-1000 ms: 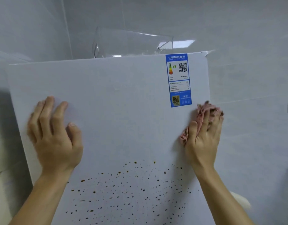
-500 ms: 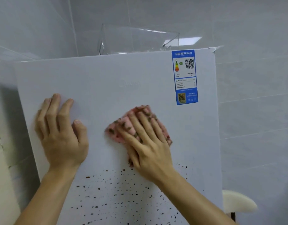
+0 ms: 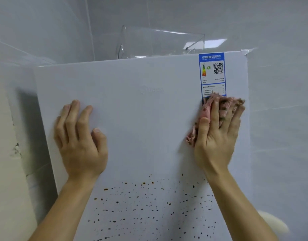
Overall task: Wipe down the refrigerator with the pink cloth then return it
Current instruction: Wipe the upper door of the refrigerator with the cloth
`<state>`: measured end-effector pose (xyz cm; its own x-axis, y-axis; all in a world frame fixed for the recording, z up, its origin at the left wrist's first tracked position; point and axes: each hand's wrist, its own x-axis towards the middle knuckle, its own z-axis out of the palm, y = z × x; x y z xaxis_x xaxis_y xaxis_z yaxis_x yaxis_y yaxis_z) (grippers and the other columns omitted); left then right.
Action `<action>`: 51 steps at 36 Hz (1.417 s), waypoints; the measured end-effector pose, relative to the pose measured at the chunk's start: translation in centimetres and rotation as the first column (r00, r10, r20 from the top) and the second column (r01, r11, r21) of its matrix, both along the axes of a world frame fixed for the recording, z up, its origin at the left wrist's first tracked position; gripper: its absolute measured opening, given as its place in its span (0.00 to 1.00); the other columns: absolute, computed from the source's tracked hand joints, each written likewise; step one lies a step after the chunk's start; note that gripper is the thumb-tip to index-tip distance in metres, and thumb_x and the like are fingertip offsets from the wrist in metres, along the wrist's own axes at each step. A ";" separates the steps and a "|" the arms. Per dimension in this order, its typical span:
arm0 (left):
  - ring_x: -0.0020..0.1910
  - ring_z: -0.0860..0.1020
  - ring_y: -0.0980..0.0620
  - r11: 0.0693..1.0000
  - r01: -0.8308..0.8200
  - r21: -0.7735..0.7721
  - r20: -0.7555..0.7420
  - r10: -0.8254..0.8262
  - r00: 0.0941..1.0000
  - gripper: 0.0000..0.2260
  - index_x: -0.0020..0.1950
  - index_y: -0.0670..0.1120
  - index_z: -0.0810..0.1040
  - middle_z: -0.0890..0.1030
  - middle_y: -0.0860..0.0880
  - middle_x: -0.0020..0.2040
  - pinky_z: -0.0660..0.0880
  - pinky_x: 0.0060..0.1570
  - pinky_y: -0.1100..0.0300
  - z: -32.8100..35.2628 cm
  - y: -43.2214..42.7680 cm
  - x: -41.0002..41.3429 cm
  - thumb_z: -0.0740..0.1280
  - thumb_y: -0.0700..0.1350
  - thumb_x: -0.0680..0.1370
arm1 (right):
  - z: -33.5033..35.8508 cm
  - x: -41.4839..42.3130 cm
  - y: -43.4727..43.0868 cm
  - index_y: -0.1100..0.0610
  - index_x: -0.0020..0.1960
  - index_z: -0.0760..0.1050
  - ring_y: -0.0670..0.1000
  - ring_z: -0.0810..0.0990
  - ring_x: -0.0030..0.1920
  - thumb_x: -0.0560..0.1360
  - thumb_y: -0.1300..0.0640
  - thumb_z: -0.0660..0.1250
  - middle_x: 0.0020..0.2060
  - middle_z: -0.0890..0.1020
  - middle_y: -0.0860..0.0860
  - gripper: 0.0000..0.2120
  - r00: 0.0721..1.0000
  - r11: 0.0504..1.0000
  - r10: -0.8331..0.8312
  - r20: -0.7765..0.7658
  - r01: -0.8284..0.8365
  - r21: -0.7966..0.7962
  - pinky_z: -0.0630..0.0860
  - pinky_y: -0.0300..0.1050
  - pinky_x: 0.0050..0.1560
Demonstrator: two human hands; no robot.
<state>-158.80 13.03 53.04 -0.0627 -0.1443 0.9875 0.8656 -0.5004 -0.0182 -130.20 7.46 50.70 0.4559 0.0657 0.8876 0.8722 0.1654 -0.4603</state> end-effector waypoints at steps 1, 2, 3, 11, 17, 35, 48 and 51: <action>0.78 0.66 0.35 1.000 -0.001 0.000 -0.001 0.001 1.000 0.22 0.74 0.39 0.73 0.70 0.37 0.77 0.57 0.80 0.42 0.0 0.0 0.1 0.61 0.38 0.80 | 0.0 -1.0 0.2 0.48 0.85 0.53 0.59 0.42 0.85 0.87 0.41 0.41 0.85 0.48 0.55 0.28 0.999 1.000 -0.007 0.043 0.007 -0.013 0.46 0.60 0.83; 0.78 0.66 0.35 1.000 -0.001 -0.003 -0.002 0.001 1.000 0.22 0.74 0.39 0.73 0.70 0.37 0.77 0.57 0.80 0.42 0.0 0.0 0.1 0.61 0.38 0.80 | -0.2 -2.2 0.3 0.48 0.84 0.55 0.60 0.43 0.85 0.87 0.41 0.40 0.85 0.50 0.55 0.28 0.995 1.000 -0.002 0.102 0.004 -0.027 0.48 0.61 0.83; 0.78 0.65 0.35 1.000 0.002 -0.006 -0.004 -0.002 1.000 0.22 0.74 0.39 0.72 0.70 0.37 0.77 0.57 0.80 0.42 0.0 0.0 0.1 0.61 0.38 0.80 | -0.5 -3.6 0.5 0.49 0.84 0.58 0.61 0.45 0.85 0.88 0.42 0.41 0.84 0.53 0.56 0.27 0.984 0.999 0.017 0.176 -0.010 -0.038 0.49 0.61 0.83; 0.78 0.66 0.34 1.000 0.005 0.014 -0.027 -0.005 1.000 0.21 0.74 0.38 0.72 0.71 0.36 0.77 0.60 0.78 0.38 0.0 -0.1 -0.2 0.61 0.38 0.80 | -4.9 -10.4 -0.1 0.56 0.81 0.66 0.57 0.54 0.84 0.81 0.62 0.65 0.82 0.60 0.57 0.29 0.646 0.971 0.235 0.727 -0.184 -0.150 0.60 0.57 0.81; 0.79 0.65 0.36 1.000 0.015 -0.010 -0.008 -0.015 1.000 0.21 0.75 0.39 0.72 0.70 0.37 0.77 0.60 0.78 0.37 0.1 -0.2 -0.2 0.61 0.39 0.81 | -3.4 -5.1 -1.0 0.59 0.79 0.67 0.57 0.58 0.83 0.87 0.63 0.54 0.80 0.67 0.57 0.21 0.681 0.963 0.262 0.684 -0.231 -0.139 0.61 0.58 0.81; 0.80 0.65 0.37 0.998 0.038 -0.044 -0.014 -0.039 0.999 0.22 0.75 0.39 0.73 0.69 0.39 0.79 0.55 0.81 0.44 0.0 -0.4 -0.6 0.61 0.40 0.81 | 0.8 -9.8 1.2 0.59 0.83 0.59 0.60 0.52 0.84 0.87 0.53 0.53 0.83 0.57 0.62 0.26 0.933 0.990 0.099 0.346 -0.126 0.056 0.50 0.57 0.84; 0.81 0.63 0.38 0.993 0.083 -0.086 -0.041 -0.087 0.995 0.23 0.77 0.40 0.72 0.67 0.40 0.80 0.54 0.82 0.44 0.0 -0.7 -1.0 0.58 0.38 0.81 | -2.3 -10.0 0.6 0.65 0.82 0.59 0.58 0.52 0.84 0.77 0.69 0.63 0.83 0.54 0.58 0.34 0.797 0.990 0.127 0.591 -0.137 -0.028 0.47 0.57 0.84; 0.81 0.63 0.38 0.994 0.082 -0.075 -0.010 -0.083 0.997 0.23 0.76 0.40 0.73 0.68 0.40 0.80 0.55 0.82 0.43 -0.1 -0.7 -0.7 0.58 0.38 0.80 | -1.7 -3.4 -0.1 0.67 0.81 0.59 0.61 0.51 0.84 0.79 0.60 0.60 0.83 0.54 0.61 0.32 0.926 0.996 0.085 0.367 -0.093 0.003 0.42 0.54 0.84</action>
<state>-159.47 12.29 52.93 -0.0587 -0.0647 0.9962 0.8213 -0.5703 0.0113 -133.64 7.34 48.97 0.0919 0.0717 0.9932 0.9607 0.2560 -0.1074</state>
